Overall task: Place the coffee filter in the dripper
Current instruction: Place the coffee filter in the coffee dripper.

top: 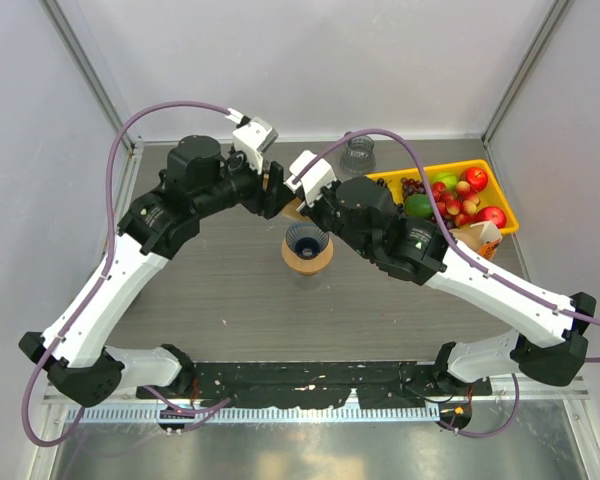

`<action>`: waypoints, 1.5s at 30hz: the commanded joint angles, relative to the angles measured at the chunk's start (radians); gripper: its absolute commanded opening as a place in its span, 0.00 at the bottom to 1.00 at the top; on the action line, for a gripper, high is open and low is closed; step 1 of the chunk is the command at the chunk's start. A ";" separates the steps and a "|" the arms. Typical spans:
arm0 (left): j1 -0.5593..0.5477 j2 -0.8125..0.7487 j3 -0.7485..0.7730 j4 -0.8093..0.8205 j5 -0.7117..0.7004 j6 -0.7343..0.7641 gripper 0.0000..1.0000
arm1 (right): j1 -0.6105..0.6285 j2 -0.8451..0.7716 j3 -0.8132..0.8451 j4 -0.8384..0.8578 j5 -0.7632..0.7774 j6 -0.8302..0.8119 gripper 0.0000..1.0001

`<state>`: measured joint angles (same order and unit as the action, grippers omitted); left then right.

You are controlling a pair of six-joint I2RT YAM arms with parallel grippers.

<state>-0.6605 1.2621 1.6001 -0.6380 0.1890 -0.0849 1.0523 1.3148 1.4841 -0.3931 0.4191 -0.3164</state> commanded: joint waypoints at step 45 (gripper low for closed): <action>0.002 -0.081 -0.166 0.270 -0.168 -0.424 0.00 | -0.141 0.055 0.160 -0.127 -0.148 0.338 0.55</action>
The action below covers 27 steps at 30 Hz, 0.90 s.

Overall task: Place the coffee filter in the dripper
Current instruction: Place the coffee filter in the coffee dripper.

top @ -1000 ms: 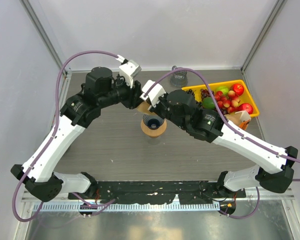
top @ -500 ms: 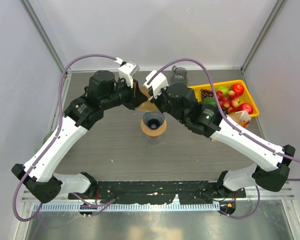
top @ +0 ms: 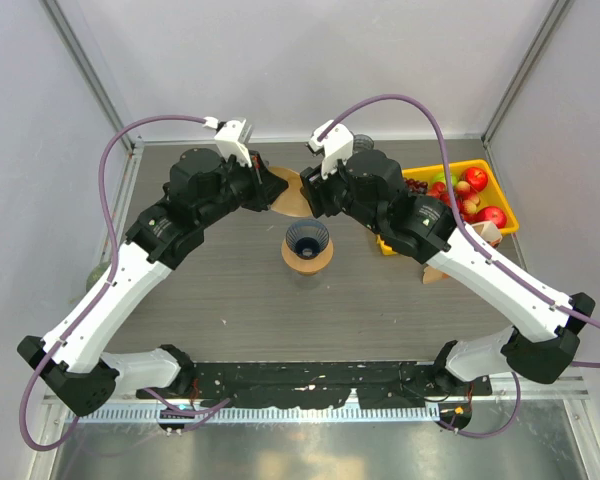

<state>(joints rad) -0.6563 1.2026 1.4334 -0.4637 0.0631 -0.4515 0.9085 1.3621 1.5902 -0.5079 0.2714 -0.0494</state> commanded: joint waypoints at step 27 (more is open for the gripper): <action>-0.025 0.008 -0.016 0.112 0.012 -0.038 0.00 | 0.003 0.060 0.113 0.043 -0.106 0.097 0.05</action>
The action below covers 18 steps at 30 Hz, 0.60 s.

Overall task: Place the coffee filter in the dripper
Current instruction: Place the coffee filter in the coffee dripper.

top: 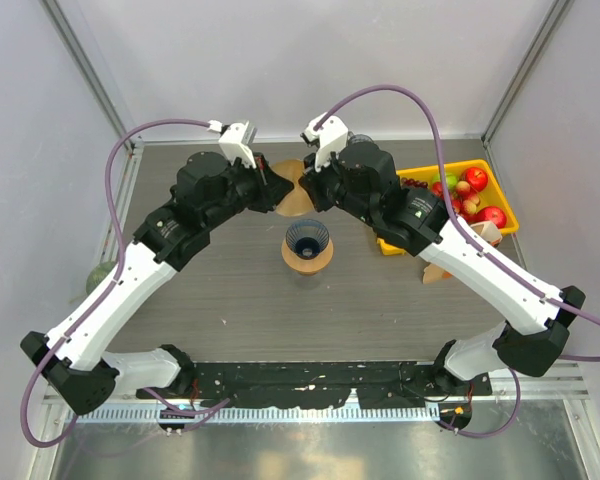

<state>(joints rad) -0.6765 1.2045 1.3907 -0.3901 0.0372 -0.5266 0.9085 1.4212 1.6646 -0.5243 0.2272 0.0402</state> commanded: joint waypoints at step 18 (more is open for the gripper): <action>0.017 -0.019 0.099 -0.124 -0.083 0.188 0.51 | -0.054 -0.028 -0.028 0.018 -0.031 -0.071 0.05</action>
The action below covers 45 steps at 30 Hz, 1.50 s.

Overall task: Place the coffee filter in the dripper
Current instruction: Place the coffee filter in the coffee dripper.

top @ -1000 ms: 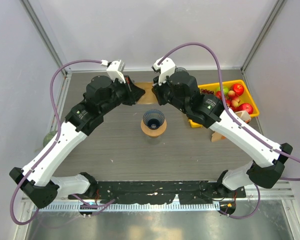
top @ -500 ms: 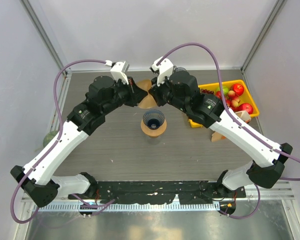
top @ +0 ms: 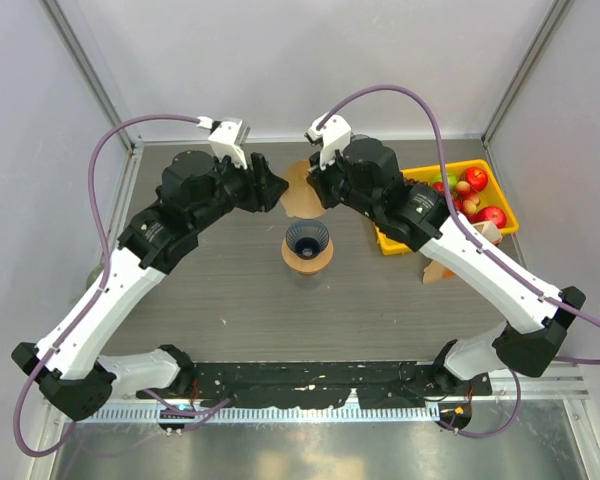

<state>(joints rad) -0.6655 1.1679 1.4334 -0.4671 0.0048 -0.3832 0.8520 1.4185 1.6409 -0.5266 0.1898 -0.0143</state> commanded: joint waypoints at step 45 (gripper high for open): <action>0.040 -0.004 -0.130 0.228 0.055 -0.137 0.68 | -0.007 0.011 0.050 -0.013 -0.067 0.125 0.05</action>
<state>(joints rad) -0.6315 1.1397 1.2793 -0.3370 0.0574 -0.4690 0.8467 1.4425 1.6711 -0.5659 0.1493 0.0731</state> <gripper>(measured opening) 0.734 0.059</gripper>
